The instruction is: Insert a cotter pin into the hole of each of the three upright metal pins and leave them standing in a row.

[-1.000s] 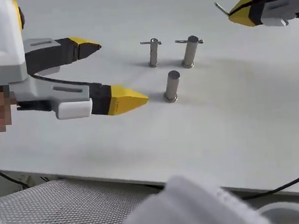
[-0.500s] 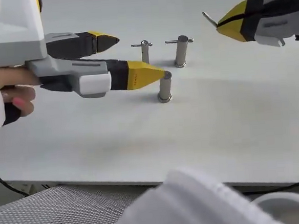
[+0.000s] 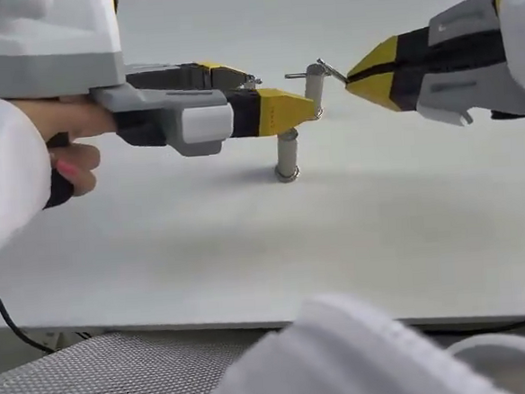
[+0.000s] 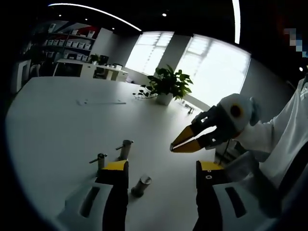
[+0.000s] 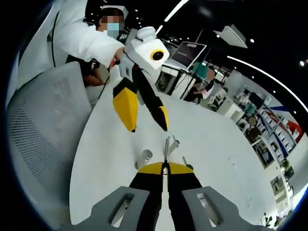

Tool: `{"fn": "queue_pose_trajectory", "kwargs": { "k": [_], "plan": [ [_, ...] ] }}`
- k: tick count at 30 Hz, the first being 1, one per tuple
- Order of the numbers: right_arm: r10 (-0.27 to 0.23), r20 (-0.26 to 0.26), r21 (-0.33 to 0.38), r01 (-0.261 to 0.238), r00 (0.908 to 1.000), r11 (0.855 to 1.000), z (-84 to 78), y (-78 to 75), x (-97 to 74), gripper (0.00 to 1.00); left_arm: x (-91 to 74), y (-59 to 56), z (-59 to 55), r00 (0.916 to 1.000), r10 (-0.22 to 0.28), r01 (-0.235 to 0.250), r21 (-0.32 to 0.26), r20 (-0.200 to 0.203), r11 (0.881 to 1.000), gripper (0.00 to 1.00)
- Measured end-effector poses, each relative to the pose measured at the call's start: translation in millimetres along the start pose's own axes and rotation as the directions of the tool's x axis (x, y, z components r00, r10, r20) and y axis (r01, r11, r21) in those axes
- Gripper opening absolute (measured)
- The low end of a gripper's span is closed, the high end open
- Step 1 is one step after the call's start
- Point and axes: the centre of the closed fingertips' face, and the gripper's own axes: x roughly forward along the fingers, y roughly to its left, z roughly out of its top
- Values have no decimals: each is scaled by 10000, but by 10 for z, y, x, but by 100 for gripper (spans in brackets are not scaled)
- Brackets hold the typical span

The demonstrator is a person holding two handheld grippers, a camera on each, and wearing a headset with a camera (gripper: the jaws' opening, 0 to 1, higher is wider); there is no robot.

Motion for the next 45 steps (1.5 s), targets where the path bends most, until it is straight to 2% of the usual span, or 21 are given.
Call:
{"fn": "queue_pose_trajectory", "kwargs": {
  "k": [3, 12, 15, 20, 26, 38, 41, 42, 45],
  "plan": [
    [-31, -207, -345, 24, 9998, 9994, -20, 35, 30, 0, 50, 36, -60, 9997, 55, -64, -359, -256, 9993, 49],
    [246, -54, -380, -248, 9997, 9990, 20, 262, 132, 0, 165, 23, -145, 9982, -76, 6, -1169, -591, 9931, 35],
    [226, -5, -507, -226, 9997, 9985, 47, 282, 144, 0, 187, 1, -171, 9972, -188, 93, -1282, -728, 9917, 30],
    [216, 70, -544, -211, 9997, 9983, 70, 290, 153, 0, 211, -7, -224, 9948, -242, 111, -1303, -990, 9914, 24],
    [142, 31, -631, -139, 9999, 9979, 54, 262, 148, 0, 225, -28, -226, 9938, -423, 251, -1640, -1025, 9861, 12],
    [131, -28, -920, -133, 9999, 9957, 45, 271, 165, 0, 238, -109, -251, 9905, -757, 501, -2113, -1146, 9761, 3],
    [153, -58, -1068, -159, 9999, 9942, 44, 287, 165, 0, 231, -123, -269, 9885, -897, 600, -2283, -1217, 9717, 1],
    [152, -64, -1090, -159, 9999, 9939, 43, 289, 164, 0, 230, -125, -275, 9883, -916, 566, -2640, -1221, 9629, 1],
    [130, -10, -1034, -130, 9999, 9946, 45, 292, 170, 0, 221, -112, -269, 9890, -944, 598, -2761, -1140, 9593, 1]
  ]
}}
